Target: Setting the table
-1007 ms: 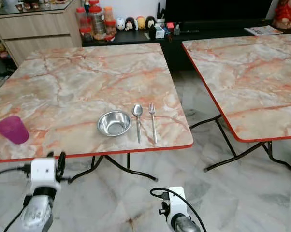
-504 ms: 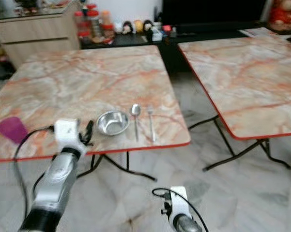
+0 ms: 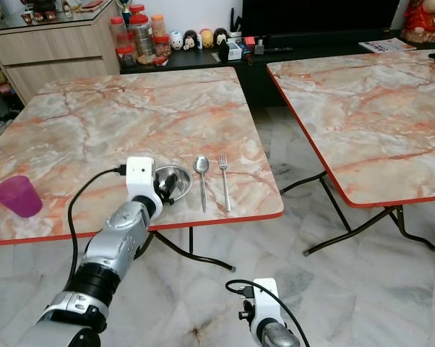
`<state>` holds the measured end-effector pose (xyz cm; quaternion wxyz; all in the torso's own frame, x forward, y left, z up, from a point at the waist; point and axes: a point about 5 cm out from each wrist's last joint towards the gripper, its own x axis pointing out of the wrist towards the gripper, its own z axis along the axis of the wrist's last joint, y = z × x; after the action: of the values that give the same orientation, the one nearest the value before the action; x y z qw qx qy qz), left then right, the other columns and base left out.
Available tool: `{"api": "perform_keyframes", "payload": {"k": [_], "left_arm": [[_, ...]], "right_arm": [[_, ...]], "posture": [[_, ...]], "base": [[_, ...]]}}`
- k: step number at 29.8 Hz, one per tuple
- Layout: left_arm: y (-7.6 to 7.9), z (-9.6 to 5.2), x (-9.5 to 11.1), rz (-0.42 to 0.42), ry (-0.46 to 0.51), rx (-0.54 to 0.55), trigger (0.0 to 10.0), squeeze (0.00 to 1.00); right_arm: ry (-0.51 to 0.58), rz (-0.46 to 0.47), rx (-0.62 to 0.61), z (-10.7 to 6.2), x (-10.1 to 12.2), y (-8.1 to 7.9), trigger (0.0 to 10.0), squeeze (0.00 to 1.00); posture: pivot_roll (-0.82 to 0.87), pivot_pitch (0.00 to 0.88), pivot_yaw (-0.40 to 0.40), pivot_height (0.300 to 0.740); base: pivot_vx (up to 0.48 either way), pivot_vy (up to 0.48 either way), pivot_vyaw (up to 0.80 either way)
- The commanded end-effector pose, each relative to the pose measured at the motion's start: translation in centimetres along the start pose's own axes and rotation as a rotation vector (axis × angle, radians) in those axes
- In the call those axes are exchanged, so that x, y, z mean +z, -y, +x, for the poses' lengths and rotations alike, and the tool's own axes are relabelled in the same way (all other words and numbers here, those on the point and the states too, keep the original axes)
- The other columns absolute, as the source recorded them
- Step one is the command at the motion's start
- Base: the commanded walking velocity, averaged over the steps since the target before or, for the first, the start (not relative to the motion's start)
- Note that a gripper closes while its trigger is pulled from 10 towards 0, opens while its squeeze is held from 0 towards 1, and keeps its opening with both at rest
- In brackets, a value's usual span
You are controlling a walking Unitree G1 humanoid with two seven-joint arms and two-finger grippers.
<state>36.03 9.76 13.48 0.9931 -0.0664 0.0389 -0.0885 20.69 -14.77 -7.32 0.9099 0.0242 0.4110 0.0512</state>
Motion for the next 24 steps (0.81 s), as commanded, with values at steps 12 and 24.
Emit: {"api": "perform_keyframes", "payload": {"k": [12, 24], "left_arm": [[-2.4, -1.2, 2.0, -0.015, 0.226, 0.121, 10.0, 0.0], [-2.4, -1.1, 2.4, 0.002, 0.247, 0.127, 10.0, 0.0]], "right_arm": [[-0.001, -0.05, 0.008, 0.0, 0.0, -0.2, 10.0, 0.0], [-0.007, -0.038, 0.005, 0.0, -0.2, -0.2, 10.0, 0.0]], "posture": [[0.08, 0.0, 0.044, 0.74], [0.08, 0.0, 0.049, 0.74]], "base": [[0.0, 0.0, 0.0], [0.0, 0.0, 0.29]]}}
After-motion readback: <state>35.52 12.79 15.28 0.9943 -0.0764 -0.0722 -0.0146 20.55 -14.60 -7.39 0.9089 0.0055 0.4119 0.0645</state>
